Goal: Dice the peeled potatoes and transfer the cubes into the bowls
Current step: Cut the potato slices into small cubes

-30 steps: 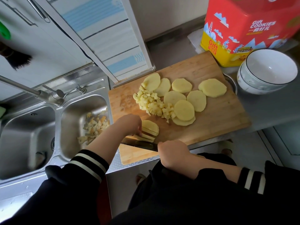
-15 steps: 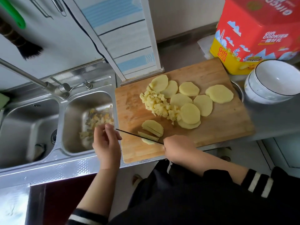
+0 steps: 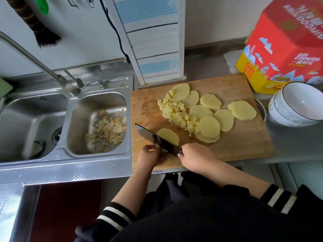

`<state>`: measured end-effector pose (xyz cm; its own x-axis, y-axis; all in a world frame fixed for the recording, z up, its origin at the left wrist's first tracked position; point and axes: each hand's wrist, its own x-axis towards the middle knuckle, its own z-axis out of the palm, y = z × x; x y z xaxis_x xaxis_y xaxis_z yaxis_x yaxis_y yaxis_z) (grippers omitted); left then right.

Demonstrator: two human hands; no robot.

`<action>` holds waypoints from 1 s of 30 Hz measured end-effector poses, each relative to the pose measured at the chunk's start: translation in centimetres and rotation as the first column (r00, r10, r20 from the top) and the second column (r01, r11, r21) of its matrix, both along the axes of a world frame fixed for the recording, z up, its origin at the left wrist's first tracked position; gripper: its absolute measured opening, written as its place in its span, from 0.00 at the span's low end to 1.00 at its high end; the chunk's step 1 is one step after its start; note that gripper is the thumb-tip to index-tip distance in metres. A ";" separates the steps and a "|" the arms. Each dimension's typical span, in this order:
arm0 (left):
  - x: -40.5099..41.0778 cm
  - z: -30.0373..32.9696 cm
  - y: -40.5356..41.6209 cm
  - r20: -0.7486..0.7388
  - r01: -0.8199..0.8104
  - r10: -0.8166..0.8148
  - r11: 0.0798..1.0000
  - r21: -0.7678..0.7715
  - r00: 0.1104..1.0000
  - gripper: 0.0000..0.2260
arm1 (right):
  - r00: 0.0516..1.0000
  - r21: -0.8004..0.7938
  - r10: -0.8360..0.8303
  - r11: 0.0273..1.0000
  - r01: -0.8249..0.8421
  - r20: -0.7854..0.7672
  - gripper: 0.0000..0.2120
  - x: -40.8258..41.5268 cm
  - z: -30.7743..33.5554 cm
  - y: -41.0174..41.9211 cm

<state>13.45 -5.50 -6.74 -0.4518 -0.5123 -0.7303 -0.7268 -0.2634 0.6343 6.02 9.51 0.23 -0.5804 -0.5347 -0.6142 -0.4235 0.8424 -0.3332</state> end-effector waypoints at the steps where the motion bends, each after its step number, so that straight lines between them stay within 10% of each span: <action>1: 0.1 0.1 0.0 -0.009 -0.004 0.004 1.000 0.006 1.000 0.08 | 1.000 -0.003 -0.001 1.000 0.001 0.001 0.10 0.0 0.0 0.0; 26: 0.2 1.5 -0.7 -0.033 0.252 -0.255 0.965 -0.067 0.966 0.16 | 0.957 -0.136 -0.290 0.947 0.291 0.030 0.15 -2.5 3.0 2.3; 28: 0.6 2.0 -1.5 0.157 0.512 -0.488 0.813 -0.275 0.859 0.24 | 0.938 -0.190 -0.347 0.920 0.342 0.005 0.16 -2.8 3.4 3.0; 30: 0.6 2.5 -2.4 0.466 0.747 -0.597 0.410 -0.523 0.654 0.34 | 0.912 -0.252 -0.409 0.883 0.396 -0.001 0.18 -3.1 3.5 3.7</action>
<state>14.08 -7.92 -4.22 -0.7664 -0.4445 -0.4637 -0.5950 0.7632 0.2520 2.92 13.18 3.72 -0.8051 -0.3752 -0.4593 -0.0874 0.8410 -0.5339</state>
